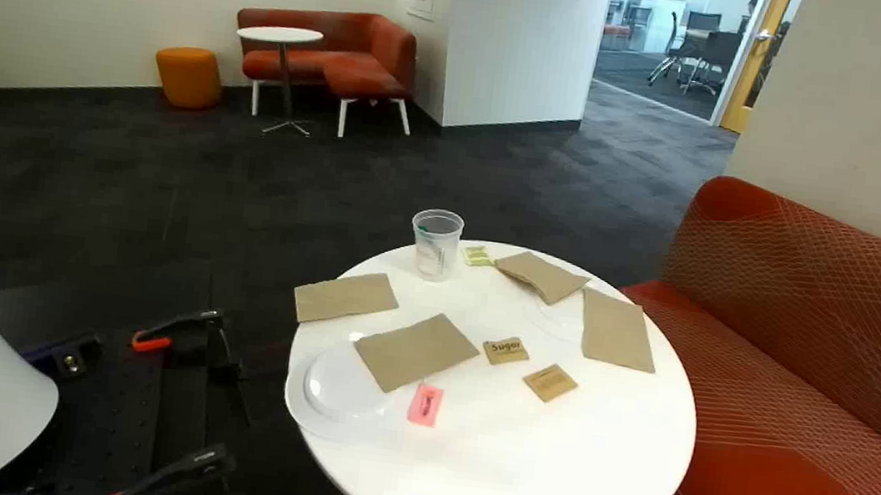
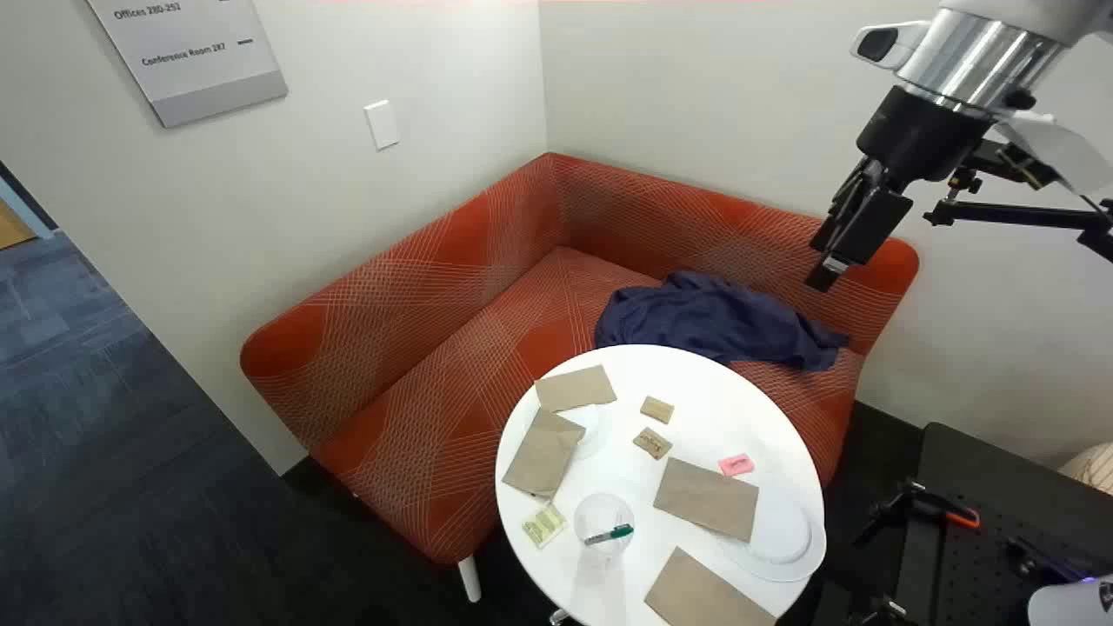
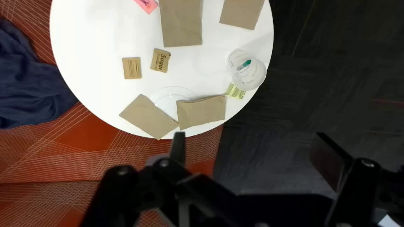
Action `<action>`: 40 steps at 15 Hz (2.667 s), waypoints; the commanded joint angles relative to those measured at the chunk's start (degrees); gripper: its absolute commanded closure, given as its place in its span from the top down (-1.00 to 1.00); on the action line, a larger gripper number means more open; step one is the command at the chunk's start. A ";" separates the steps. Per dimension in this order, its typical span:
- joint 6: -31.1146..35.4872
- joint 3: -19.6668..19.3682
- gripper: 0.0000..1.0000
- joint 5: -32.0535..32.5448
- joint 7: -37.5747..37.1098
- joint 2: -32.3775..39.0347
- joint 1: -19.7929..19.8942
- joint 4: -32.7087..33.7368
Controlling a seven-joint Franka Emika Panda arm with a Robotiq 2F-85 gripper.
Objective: Take the blue pen out of the cup and place it on the table
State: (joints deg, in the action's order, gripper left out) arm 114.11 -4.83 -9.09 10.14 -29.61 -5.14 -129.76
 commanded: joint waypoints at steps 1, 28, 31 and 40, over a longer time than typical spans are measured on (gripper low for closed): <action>-0.19 0.65 1.00 -0.39 0.30 0.08 0.81 0.15; 10.11 12.12 1.00 4.03 -13.99 23.52 -0.61 6.35; 10.29 13.40 1.00 6.32 -17.56 26.79 -1.22 7.73; 11.96 14.53 1.00 7.38 -22.99 35.46 -4.17 10.28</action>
State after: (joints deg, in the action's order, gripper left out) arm 125.63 9.65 -3.14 -9.63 2.54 -8.42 -121.89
